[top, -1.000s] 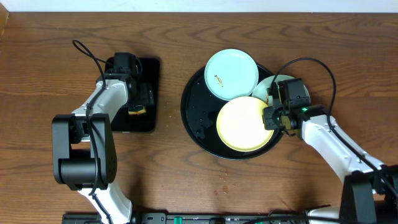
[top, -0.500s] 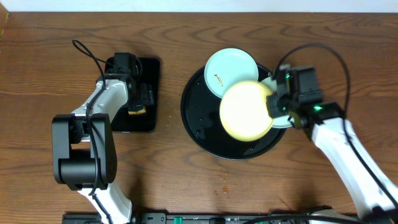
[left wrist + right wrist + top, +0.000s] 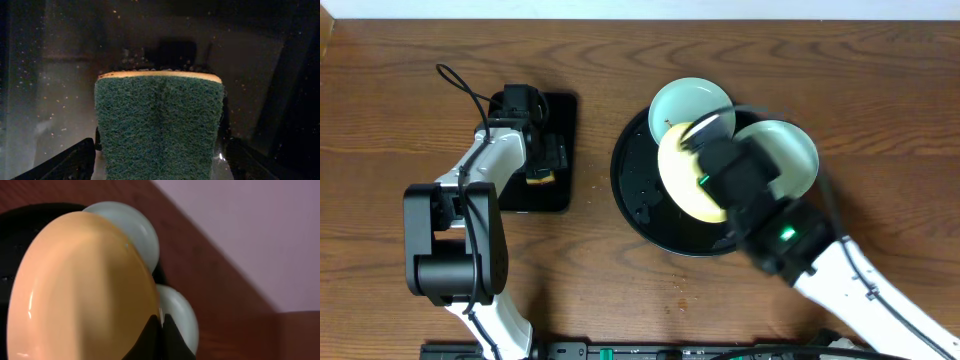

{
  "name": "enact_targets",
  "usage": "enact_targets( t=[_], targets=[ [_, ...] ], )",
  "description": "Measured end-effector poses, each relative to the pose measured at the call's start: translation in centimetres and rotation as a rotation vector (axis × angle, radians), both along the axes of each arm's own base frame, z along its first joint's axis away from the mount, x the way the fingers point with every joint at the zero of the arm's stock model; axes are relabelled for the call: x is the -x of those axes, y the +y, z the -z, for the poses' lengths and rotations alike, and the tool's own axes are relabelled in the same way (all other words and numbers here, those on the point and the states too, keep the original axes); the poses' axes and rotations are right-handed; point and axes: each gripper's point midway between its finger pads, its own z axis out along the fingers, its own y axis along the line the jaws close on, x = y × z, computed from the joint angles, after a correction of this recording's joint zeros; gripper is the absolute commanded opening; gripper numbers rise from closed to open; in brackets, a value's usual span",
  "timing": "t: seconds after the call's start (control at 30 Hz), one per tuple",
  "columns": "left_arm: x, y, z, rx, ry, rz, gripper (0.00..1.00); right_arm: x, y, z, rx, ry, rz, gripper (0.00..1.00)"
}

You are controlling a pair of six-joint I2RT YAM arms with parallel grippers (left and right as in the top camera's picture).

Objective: Clean dirty plates on tray and stack at the side
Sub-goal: 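Carry the yellow plate right and set it on the table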

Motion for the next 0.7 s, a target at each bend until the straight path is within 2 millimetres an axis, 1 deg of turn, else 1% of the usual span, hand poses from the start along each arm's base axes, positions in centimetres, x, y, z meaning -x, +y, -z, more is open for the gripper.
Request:
enact_targets(
  t=[0.1, 0.17, 0.37, 0.6, 0.67, 0.7],
  targets=[
    [0.0, 0.0, 0.0, 0.000, 0.000, 0.000, 0.84, 0.8, 0.9, -0.8, 0.090, -0.077, 0.019, 0.01],
    [0.0, 0.0, 0.0, 0.000, 0.000, 0.000, 0.84, 1.1, 1.1, -1.0, 0.142, -0.120, 0.049, 0.01],
    [0.0, 0.0, 0.0, 0.000, 0.000, 0.000, 0.84, 0.5, 0.9, -0.9, 0.249, -0.202, 0.150, 0.01],
    [0.0, 0.0, 0.0, 0.000, 0.000, 0.000, 0.84, 0.0, 1.2, -0.4, 0.272, -0.229, 0.188, 0.01],
    [0.0, 0.0, 0.0, 0.000, 0.000, 0.000, 0.84, -0.1, 1.5, 0.0, 0.247, -0.213, 0.173, 0.01],
    [0.0, 0.0, 0.0, 0.000, 0.000, 0.000, 0.84, -0.1, 1.9, 0.5, 0.224, -0.189, 0.153, 0.01]
  ],
)
